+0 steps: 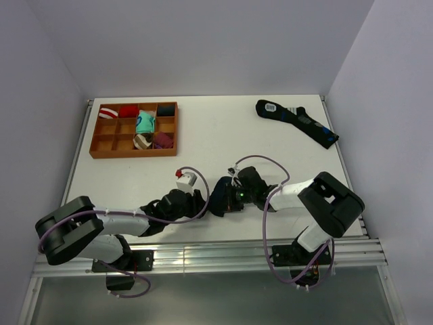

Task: Roll the socks
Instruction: Roll the sock at the center of the board.

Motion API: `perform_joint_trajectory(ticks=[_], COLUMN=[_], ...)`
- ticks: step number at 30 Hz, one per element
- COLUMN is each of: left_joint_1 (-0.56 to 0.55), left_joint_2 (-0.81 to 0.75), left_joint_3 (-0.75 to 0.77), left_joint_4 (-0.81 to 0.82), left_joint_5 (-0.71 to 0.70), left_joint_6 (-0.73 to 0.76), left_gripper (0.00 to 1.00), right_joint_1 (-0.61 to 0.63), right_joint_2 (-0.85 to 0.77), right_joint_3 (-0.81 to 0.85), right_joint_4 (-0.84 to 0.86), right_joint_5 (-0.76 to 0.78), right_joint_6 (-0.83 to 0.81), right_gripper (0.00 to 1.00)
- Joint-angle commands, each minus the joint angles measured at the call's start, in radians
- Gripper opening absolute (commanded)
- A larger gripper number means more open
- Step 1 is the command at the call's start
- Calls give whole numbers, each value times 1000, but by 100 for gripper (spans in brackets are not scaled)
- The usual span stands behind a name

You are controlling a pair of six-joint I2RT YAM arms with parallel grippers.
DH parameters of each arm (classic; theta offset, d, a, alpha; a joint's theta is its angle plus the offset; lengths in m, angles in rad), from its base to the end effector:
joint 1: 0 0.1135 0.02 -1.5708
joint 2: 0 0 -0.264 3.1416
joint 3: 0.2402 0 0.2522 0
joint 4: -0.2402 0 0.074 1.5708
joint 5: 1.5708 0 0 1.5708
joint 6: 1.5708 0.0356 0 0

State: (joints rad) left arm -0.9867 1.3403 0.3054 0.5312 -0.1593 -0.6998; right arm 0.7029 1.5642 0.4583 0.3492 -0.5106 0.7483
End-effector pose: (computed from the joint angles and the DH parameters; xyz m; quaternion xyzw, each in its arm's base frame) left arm 0.1326 -0.1904 0.1379 0.0827 0.8552 -0.3331 0.3883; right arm 0.1857 0.1801 0.1133 -0.0798 0.8906 0.4277 0.1327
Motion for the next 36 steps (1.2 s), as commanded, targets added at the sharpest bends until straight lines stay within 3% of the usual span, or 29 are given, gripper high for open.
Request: perform_joint_trajectory(ticks=[1, 14, 22, 36], left_joint_1=[-12, -23, -26, -27], left_joint_2=[25, 86, 25, 109], left_joint_3=[34, 46, -14, 31], left_joint_4=[35, 87, 190, 154], left_joint_5=[-29, -31, 3, -19], left_joint_6=[34, 45, 59, 59], left_gripper=[47, 46, 46, 46], right_joint_1=[-3, -16, -25, -29], right_joint_2=[46, 60, 68, 94], right_joint_3=[-18, -23, -26, -32], right_joint_4=[-133, -136, -141, -122], right_joint_5=[24, 14, 15, 7], right_joint_6=[-24, -33, -41, -44], right_gripper=[13, 13, 12, 12])
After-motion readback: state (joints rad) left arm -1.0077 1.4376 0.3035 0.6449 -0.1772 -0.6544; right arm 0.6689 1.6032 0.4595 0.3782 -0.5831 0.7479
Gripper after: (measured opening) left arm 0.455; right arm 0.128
